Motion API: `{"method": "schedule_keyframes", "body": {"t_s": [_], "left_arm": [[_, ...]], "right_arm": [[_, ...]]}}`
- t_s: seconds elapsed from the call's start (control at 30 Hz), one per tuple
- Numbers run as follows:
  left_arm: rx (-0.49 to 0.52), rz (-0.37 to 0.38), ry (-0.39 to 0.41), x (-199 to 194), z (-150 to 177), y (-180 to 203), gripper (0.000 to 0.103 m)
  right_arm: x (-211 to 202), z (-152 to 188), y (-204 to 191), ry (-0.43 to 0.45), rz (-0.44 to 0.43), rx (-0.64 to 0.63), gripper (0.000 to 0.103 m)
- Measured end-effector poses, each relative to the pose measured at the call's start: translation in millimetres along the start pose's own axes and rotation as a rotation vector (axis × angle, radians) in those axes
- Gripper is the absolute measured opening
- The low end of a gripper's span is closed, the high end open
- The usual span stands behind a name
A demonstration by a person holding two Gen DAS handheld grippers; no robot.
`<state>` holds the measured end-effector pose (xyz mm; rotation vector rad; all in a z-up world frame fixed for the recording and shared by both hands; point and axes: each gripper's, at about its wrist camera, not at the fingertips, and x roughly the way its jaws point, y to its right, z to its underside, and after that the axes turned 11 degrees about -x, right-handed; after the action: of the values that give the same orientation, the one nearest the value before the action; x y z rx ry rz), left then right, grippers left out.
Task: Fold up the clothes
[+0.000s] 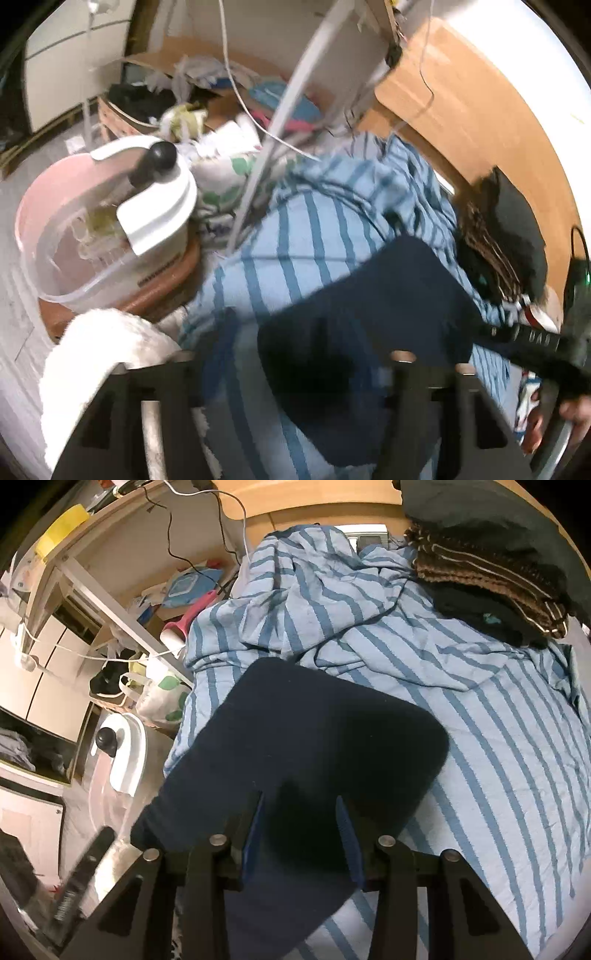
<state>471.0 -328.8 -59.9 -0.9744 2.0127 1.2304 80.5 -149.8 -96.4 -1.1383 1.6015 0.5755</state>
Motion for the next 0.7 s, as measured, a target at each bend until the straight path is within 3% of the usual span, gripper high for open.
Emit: {"method": "schedule_keyframes", "body": {"t_s": [0.1, 0.27, 0.53, 0.7], "left_arm": [[-0.005, 0.021, -0.005, -3.9, 3.3, 7.5, 0.071], [0.001, 0.066, -0.034, -4.0, 15.0, 22.4, 0.071], [0.013, 0.04, 0.001, 4.5, 45.6, 41.4, 0.071], [0.061, 0.015, 0.025, 13.4, 52.0, 49.2, 0.057]], "right_arm": [[-1.7, 5.0, 6.7, -0.003, 0.006, -0.003, 0.044], [-8.5, 12.4, 19.8, -0.016, 0.09, -0.058, 0.044], [-26.7, 20.5, 20.7, 0.046, 0.155, -0.206, 0.045], [-27.8, 17.1, 5.5, 0.122, 0.173, -0.335, 0.046]]}}
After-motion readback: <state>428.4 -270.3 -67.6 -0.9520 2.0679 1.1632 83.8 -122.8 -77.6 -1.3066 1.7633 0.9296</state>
